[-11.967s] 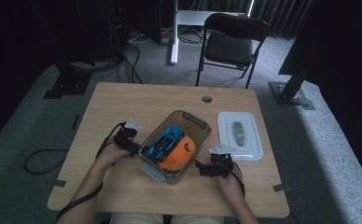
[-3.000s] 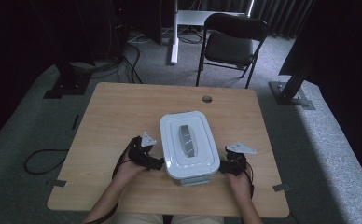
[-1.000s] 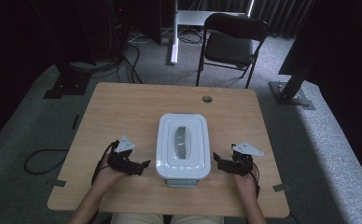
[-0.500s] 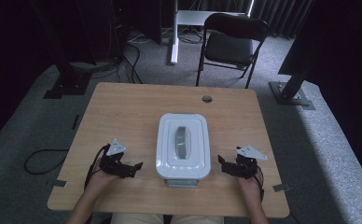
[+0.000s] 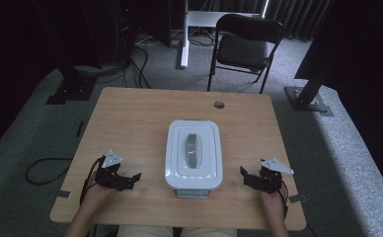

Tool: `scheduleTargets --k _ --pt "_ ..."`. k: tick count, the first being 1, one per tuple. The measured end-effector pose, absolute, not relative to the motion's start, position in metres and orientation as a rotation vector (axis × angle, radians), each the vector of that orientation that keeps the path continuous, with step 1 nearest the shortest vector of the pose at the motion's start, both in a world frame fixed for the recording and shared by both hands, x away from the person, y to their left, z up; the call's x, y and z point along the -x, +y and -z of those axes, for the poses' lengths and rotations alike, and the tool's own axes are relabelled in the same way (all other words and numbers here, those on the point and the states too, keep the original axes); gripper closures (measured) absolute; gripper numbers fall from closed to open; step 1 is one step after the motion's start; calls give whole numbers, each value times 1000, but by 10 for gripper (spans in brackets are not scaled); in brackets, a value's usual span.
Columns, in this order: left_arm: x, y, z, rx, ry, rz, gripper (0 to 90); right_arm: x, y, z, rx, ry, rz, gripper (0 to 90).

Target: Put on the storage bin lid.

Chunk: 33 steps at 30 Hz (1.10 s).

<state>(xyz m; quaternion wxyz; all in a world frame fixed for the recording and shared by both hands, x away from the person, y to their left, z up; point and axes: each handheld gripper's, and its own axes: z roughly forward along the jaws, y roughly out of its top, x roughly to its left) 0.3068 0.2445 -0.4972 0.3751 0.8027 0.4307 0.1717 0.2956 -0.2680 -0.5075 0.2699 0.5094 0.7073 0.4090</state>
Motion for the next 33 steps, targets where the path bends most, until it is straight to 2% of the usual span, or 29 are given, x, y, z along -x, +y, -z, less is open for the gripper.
scheduleTargets --k 14,33 --pt "-287 285 509 -2011 1228 -479 4 -284 -293 514 -1480 1816 -1022 123" --pt "-277 312 515 -1979 1464 -549 4 -276 -316 526 -1665 1778 -868 124"
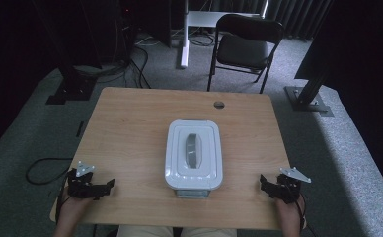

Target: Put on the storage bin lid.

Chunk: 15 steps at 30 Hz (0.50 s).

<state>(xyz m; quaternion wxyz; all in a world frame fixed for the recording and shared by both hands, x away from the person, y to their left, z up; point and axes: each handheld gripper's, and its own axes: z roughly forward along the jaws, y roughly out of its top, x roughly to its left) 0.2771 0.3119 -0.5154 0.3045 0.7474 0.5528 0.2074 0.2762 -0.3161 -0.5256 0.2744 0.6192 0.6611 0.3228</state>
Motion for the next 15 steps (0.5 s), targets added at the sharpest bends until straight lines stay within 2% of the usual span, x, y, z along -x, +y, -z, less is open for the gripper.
scheduleTargets --k 12,15 --pt "-280 315 520 -2020 1518 -573 4 -284 -313 528 -1704 1807 -786 127" --pt "-282 316 524 -1993 1476 -594 4 -287 -313 528 -1703 1813 -784 119"
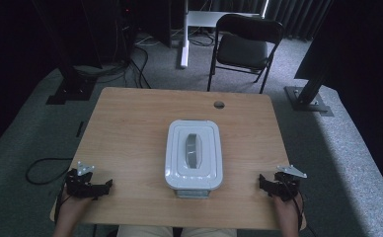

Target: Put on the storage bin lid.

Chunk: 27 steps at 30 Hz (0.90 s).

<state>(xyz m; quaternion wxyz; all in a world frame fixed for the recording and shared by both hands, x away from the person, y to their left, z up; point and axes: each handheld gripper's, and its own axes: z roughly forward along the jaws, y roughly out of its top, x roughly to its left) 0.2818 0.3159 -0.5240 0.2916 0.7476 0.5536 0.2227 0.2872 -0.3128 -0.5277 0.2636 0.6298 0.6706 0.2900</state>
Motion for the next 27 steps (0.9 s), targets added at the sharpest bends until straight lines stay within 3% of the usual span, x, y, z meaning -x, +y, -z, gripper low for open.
scheduleTargets --k 27 --pt "-304 326 524 -1942 1554 -626 4 -317 -319 528 -1724 1788 -776 121"
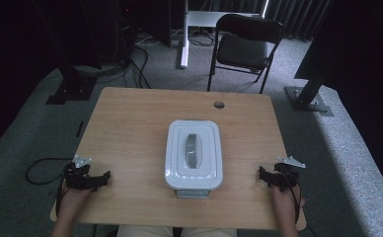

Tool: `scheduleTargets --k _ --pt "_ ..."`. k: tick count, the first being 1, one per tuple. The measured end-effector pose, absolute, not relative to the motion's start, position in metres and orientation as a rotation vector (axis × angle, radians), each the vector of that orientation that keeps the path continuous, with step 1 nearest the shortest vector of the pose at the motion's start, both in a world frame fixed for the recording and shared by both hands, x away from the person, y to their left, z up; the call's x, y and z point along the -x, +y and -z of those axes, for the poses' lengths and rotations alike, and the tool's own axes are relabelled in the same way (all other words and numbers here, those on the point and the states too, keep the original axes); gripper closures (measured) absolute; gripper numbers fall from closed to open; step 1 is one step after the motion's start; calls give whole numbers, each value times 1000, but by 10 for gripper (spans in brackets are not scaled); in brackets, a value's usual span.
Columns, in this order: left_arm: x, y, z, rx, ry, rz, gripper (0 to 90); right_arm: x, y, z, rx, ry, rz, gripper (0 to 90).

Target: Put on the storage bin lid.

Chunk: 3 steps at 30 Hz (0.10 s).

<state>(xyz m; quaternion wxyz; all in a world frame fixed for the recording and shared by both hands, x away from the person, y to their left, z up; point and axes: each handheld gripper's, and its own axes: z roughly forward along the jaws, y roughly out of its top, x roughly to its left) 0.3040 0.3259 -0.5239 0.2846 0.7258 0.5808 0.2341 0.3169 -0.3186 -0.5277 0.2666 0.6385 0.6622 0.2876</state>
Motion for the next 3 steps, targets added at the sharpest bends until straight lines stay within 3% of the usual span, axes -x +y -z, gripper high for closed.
scheduleTargets --k 3 --pt "-304 326 524 -1942 1554 -626 4 -316 -319 528 -1725 1787 -775 122"
